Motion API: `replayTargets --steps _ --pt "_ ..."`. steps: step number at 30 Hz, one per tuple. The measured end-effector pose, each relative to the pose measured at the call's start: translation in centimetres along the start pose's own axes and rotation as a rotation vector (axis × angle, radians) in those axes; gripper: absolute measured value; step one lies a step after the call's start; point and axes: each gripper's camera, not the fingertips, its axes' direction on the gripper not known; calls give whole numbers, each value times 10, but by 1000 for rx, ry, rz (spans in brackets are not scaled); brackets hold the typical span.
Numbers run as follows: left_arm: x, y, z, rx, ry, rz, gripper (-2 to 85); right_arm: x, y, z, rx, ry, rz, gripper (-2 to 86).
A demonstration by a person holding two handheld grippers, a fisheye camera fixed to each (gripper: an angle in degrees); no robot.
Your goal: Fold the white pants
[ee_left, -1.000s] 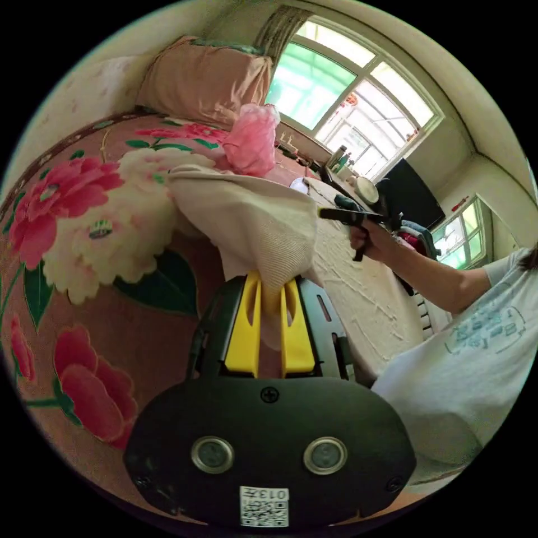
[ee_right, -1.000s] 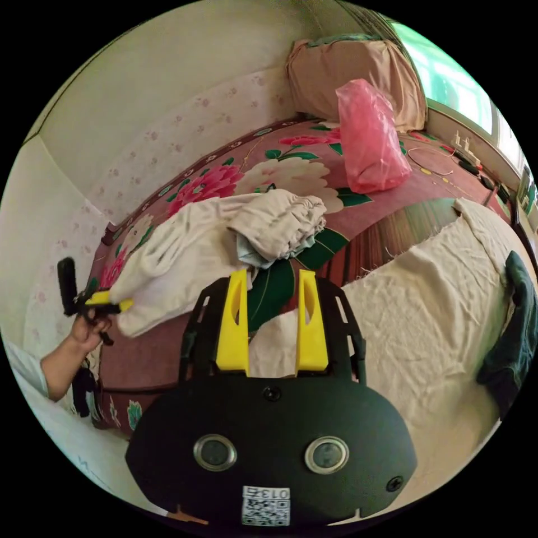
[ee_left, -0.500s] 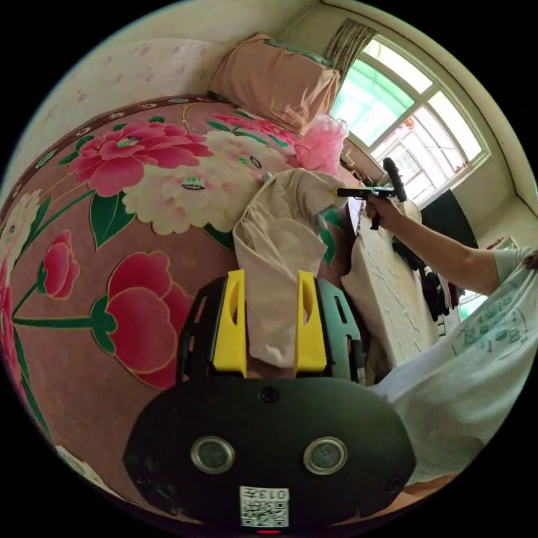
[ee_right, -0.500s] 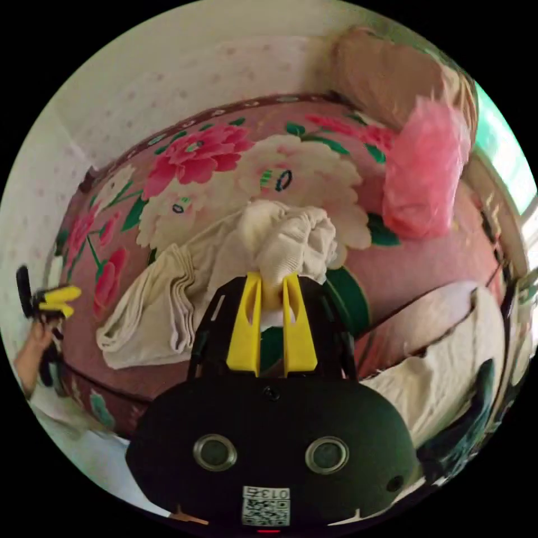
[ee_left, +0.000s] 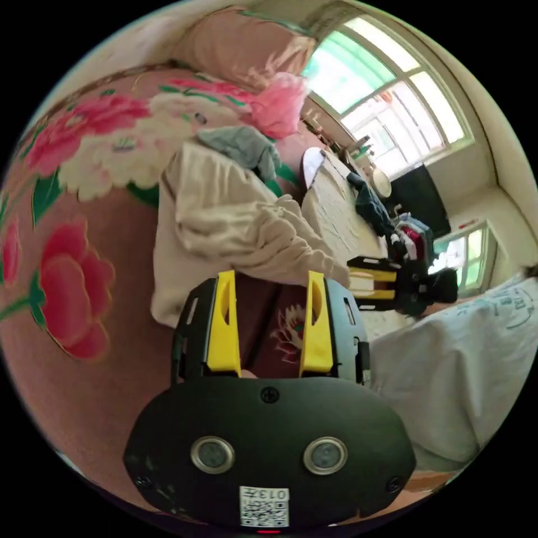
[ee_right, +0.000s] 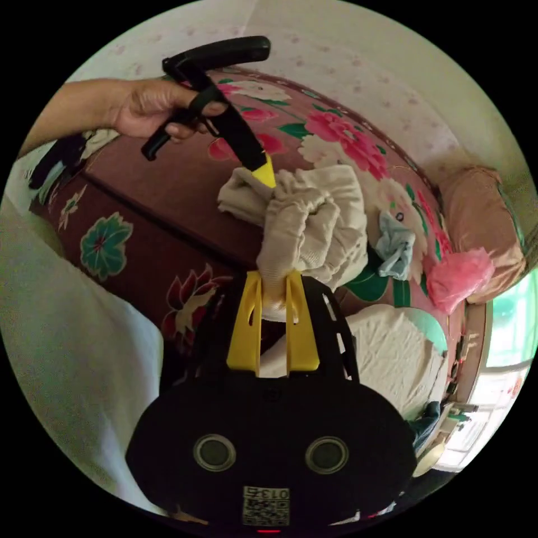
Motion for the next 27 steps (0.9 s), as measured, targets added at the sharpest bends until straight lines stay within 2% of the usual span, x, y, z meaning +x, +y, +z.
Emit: replayTargets --steps 2,4,7,8,9,12,15,17,18,20,22,25,27 --pt "-24 33 14 37 184 -177 191 -29 -1 2 -45 -45 -135 40" --pt "-29 46 22 31 229 -214 203 -41 5 -19 50 -130 -181 28" --pt "-17 49 29 -46 15 -97 239 -12 18 -49 136 -26 55 55" --pt "-15 49 31 -59 -64 -71 245 12 26 -55 162 -31 205 71" --pt "-16 49 31 -55 -94 -71 248 35 32 -56 149 -53 314 82" --pt "-41 52 30 3 -106 -161 254 79 30 -48 110 -94 439 119" --pt "-70 57 32 -3 -33 -244 219 112 10 -23 50 -215 509 160" --pt "-93 67 35 -31 -24 -299 141 123 -5 -5 1 -345 522 160" --pt "-99 71 35 -34 -7 -325 127 125 -14 8 -67 -418 520 152" --pt "-122 89 38 -15 120 -389 85 115 -22 26 -195 -426 477 97" --pt "-135 106 31 59 259 -421 74 105 -19 28 -230 -488 454 80" --pt "-143 135 -11 289 455 -349 68 114 11 -15 -57 -720 522 70" --pt "-144 151 -51 474 559 -280 67 139 61 -77 339 -954 652 66"
